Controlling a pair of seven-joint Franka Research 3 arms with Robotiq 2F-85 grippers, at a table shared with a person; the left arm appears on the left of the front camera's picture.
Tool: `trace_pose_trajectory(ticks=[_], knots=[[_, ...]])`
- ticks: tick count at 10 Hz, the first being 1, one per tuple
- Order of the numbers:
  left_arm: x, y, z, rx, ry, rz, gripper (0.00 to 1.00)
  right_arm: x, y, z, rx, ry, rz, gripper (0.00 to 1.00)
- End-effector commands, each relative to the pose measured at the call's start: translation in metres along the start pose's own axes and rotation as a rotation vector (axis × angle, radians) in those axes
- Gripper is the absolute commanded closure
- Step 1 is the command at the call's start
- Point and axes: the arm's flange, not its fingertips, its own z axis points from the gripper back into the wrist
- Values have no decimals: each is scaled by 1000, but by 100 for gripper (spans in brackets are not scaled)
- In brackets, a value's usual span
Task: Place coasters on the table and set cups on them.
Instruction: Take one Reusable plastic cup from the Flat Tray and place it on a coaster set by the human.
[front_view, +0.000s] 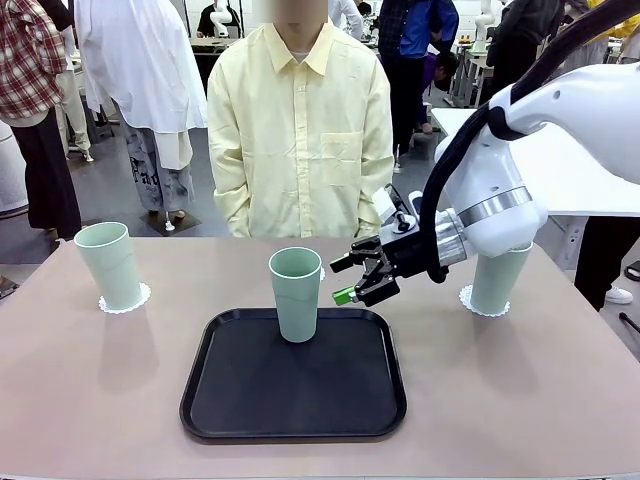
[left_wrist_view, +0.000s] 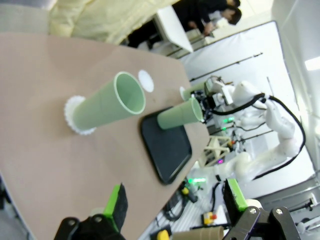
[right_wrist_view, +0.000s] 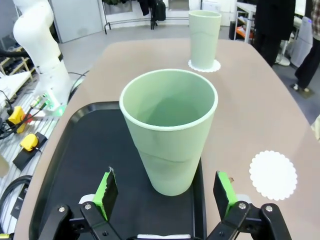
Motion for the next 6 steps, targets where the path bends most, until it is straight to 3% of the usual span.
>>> trace_pose_trajectory(ticks=[1, 6], knots=[[0, -2, 1, -4, -3, -4, 0, -3, -7, -20, -57, -2, 11, 0], [0, -2, 1, -4, -3, -4, 0, -16, -14, -36, -48, 29, -26, 0]])
